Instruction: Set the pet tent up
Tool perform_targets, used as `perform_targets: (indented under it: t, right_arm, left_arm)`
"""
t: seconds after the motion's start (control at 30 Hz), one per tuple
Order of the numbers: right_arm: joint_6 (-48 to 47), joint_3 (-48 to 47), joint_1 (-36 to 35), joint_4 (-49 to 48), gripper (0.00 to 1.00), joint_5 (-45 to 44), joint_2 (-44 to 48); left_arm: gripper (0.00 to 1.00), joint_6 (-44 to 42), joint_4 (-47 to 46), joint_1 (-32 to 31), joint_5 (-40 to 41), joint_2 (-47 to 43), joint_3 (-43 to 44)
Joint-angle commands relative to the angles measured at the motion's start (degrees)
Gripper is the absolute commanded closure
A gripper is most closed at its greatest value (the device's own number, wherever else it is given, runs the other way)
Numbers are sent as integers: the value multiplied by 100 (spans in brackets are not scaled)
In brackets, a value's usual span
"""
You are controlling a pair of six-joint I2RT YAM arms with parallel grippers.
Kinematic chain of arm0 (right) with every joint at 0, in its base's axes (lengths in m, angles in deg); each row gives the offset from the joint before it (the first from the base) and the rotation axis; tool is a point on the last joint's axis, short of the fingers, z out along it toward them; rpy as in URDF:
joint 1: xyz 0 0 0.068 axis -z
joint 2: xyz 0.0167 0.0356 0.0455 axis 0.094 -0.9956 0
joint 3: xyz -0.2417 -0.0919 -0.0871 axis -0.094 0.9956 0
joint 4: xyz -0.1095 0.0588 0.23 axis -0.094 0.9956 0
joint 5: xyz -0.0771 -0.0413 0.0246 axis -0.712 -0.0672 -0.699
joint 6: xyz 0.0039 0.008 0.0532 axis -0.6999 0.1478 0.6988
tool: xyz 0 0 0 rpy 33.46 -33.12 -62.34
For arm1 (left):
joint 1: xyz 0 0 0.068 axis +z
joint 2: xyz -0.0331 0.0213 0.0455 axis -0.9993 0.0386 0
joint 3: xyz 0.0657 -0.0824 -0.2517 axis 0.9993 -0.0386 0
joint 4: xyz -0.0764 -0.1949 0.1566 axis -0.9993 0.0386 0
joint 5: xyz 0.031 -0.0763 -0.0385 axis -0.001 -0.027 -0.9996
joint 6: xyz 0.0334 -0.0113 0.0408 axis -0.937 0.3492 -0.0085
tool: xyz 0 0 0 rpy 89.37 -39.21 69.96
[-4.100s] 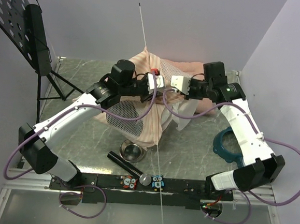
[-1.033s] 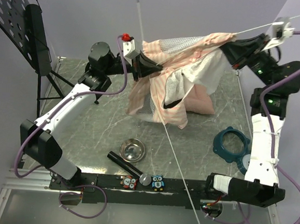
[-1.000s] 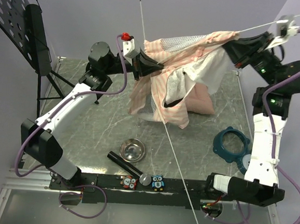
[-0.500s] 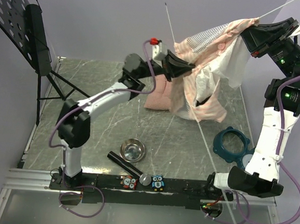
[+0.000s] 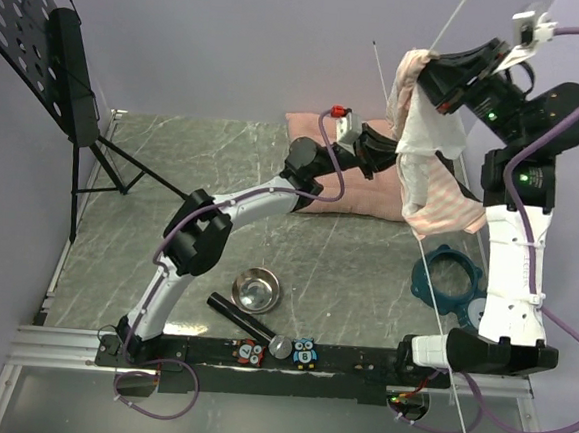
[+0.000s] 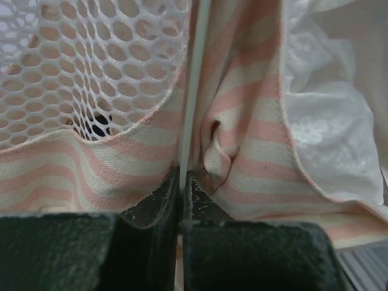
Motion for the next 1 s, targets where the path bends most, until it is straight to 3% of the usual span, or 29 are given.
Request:
perform_targets:
  t: [0.0,0.07,0.17,0.27,0.33,0.37,0.5,0.6,0.77,0.87,0.97]
  right_arm:
    - [-476,474,-367,-278,100,-268,702]
    - [-845,975,-367,-120,100,-277,861]
    - [-1399,1573,-323,135,100,-250,1124]
    - [-1742,2232,-288,206,100,-233,1406]
    - [-1804,2681,-279,197,100,-154,1572]
    - [-1805,2918,-297,154,100,-153,1669]
    - [-1656,3368,-288,66,100,-127,1881]
    - [-1480,3500,-314,4,100,-48,1925]
    - [-1409,3719,-499,-40,100,-22,2004]
    - [-1366,3834,-595,-84,100,-22,2004]
    - [-1418,3983,-797,-40,100,-65,2030]
  left_arm:
    - [80,-390,1224,61,-77,423,-279]
    - [51,-522,1374,141,-199,179,-743]
    - [32,-610,1296,334,-515,-593,-1963]
    - [26,-1013,1549,474,-858,-1490,-3098]
    - [11,-1277,1874,554,-1130,-2009,-3635]
    - [8,-1374,2024,580,-1236,-2229,-3872]
    - [3,-1673,2778,843,-1684,-3247,-4752]
    - [1,-2182,3954,1063,-1975,-4118,-5157]
    - [5,-1878,5364,1581,-2327,-5709,-4625]
    - [5,-1560,5794,1758,-2065,-6037,-3396]
    - [5,-1411,6460,1767,-1896,-5757,-1867]
